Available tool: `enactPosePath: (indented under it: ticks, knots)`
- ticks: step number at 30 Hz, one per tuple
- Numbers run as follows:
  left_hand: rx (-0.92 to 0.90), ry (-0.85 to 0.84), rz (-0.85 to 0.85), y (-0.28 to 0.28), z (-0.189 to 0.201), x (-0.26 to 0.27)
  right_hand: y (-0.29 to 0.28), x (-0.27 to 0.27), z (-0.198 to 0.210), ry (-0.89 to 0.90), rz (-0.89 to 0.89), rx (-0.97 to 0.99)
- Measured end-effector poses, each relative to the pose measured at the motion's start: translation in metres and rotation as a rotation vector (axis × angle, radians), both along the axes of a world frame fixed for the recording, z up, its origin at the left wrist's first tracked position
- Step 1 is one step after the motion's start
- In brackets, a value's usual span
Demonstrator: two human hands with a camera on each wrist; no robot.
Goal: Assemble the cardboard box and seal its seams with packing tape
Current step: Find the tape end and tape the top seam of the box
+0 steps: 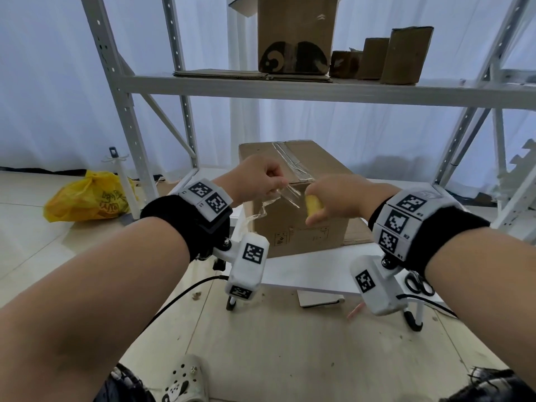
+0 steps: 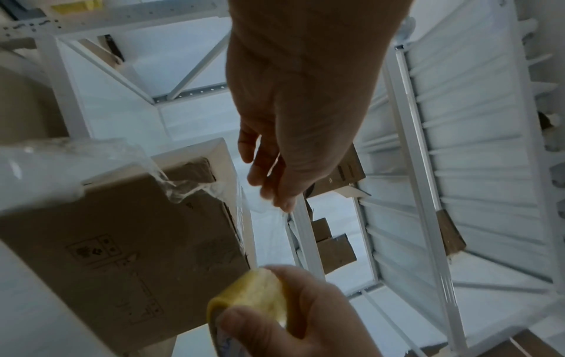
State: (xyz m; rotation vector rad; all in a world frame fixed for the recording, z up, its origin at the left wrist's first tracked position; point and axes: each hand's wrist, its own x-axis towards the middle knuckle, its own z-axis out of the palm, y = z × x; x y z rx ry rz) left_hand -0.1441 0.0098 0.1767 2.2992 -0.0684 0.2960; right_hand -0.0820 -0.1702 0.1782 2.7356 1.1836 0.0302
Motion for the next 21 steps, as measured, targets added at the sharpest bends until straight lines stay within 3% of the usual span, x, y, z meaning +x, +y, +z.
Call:
enactPosePath:
  ticks: [4, 8, 12, 16, 21]
  knots:
    - [-0.061, -0.037, 0.032, 0.011, -0.004, -0.008, -0.005, 0.002, -0.007, 0.039, -0.062, 0.271]
    - [0.072, -0.070, 0.110, 0.024, -0.006, -0.012, -0.004, -0.003, -0.011, 0.192, -0.011, 0.501]
    - [0.130, -0.060, 0.125, 0.030, -0.011, -0.013, 0.001, 0.001, -0.005, 0.144, -0.003, 0.411]
    - [0.082, -0.022, 0.136, 0.029, -0.012, -0.014, 0.007, 0.005, 0.002, 0.009, -0.083, 0.369]
    - [0.038, 0.031, 0.220, 0.029, -0.002, -0.012, 0.014, 0.009, 0.018, -0.019, -0.115, 0.389]
